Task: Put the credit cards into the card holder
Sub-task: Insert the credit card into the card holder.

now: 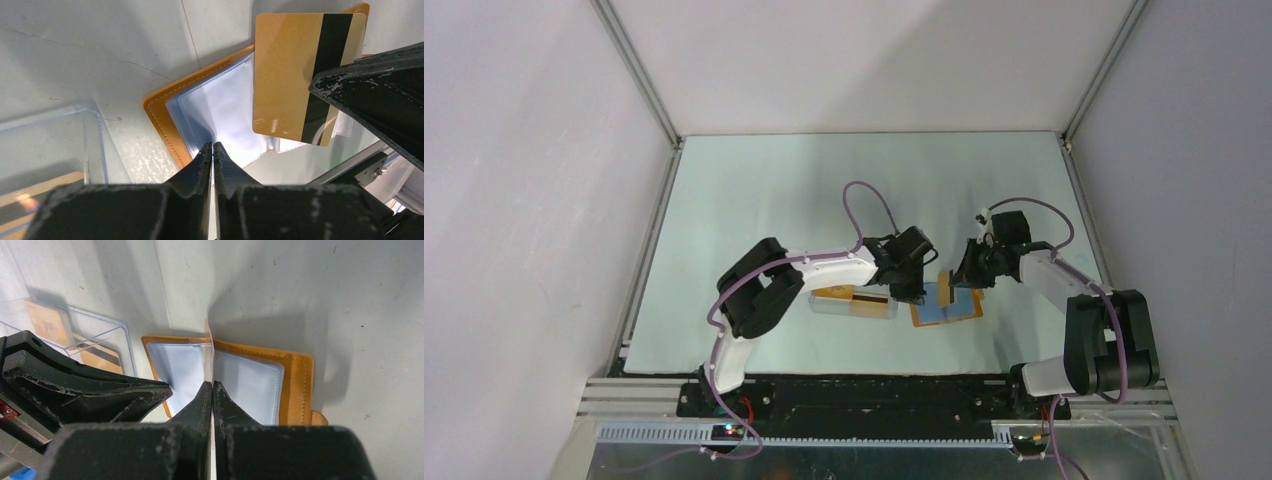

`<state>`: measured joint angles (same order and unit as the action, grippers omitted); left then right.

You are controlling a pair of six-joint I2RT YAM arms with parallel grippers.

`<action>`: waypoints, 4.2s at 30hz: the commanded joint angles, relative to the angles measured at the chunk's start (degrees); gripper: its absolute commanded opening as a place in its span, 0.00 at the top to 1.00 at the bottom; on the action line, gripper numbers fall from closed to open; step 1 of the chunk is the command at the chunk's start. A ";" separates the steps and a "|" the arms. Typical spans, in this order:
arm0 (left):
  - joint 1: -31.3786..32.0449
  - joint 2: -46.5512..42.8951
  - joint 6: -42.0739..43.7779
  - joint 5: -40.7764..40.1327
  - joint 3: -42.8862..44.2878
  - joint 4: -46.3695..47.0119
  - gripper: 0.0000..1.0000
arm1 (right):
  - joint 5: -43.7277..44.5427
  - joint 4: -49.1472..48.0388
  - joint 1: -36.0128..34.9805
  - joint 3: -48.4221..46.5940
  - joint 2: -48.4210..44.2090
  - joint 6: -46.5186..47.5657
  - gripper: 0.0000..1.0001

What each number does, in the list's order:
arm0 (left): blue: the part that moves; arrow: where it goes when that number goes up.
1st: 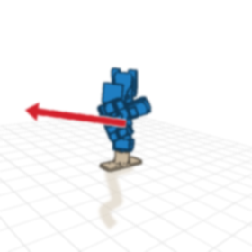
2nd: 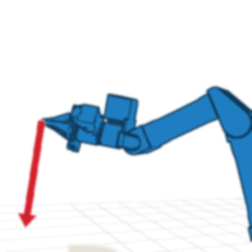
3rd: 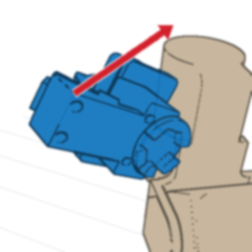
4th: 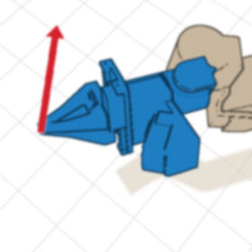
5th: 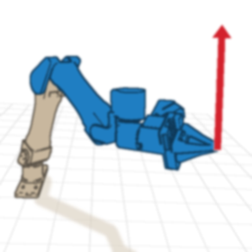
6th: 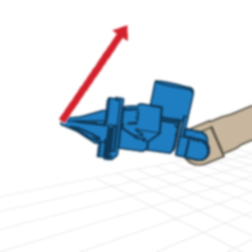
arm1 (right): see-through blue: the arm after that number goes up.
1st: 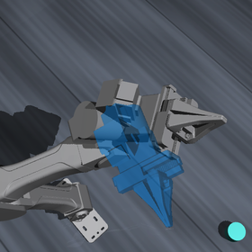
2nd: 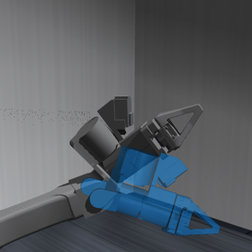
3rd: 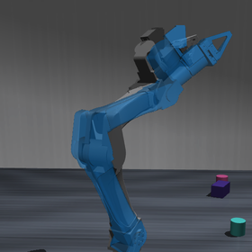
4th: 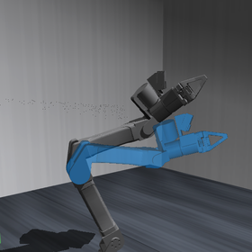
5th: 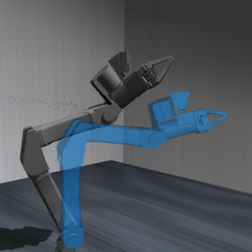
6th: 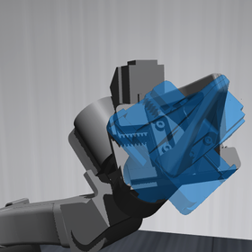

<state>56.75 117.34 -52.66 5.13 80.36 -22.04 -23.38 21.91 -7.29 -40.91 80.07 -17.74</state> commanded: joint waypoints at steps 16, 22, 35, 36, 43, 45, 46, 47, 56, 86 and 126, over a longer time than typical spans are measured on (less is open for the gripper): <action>-1.62 0.02 1.59 -1.11 -2.21 -2.87 0.93 | 3.63 1.06 -1.36 -1.19 -1.22 2.04 1.00; -2.06 0.05 2.73 0.13 -2.51 -2.77 0.90 | 0.77 -1.19 -3.64 -1.15 -0.68 -0.96 1.00; -4.56 -2.36 4.06 1.42 -5.57 -2.83 0.79 | -6.10 -4.21 -2.22 0.90 1.18 -5.70 1.00; -5.08 -3.03 4.19 1.96 -5.83 -2.83 0.78 | -7.06 -4.27 -2.04 1.04 1.55 -6.07 1.00; -5.68 -0.84 4.56 3.86 -5.35 -3.09 0.78 | -8.99 -3.64 0.44 4.58 4.61 -5.19 1.00; -5.69 -0.61 4.17 3.71 -5.45 -3.34 0.80 | -9.40 -3.20 0.94 5.17 5.05 -5.17 1.00; -5.69 -0.62 4.18 3.06 -5.38 -3.81 0.81 | -9.65 -3.08 1.18 5.56 5.21 -5.24 1.00; -5.80 -0.58 4.29 2.15 -5.25 -4.20 0.81 | -10.17 -3.18 1.29 5.79 5.58 -5.39 1.00; -6.13 -0.62 5.27 0.67 -5.66 -6.58 0.88 | -13.15 -3.56 1.08 7.89 7.80 -5.96 1.00; -6.39 0.08 5.80 0.01 -5.44 -7.00 0.90 | -13.63 -0.16 -1.47 6.64 6.29 -4.21 1.00; -6.69 0.20 5.77 1.26 -6.20 -7.03 0.93 | -13.82 -9.62 -0.47 6.71 3.27 -6.20 1.00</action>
<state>50.59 114.87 -49.01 10.87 76.25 -25.61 -40.91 14.79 -8.21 -34.46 84.84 -23.94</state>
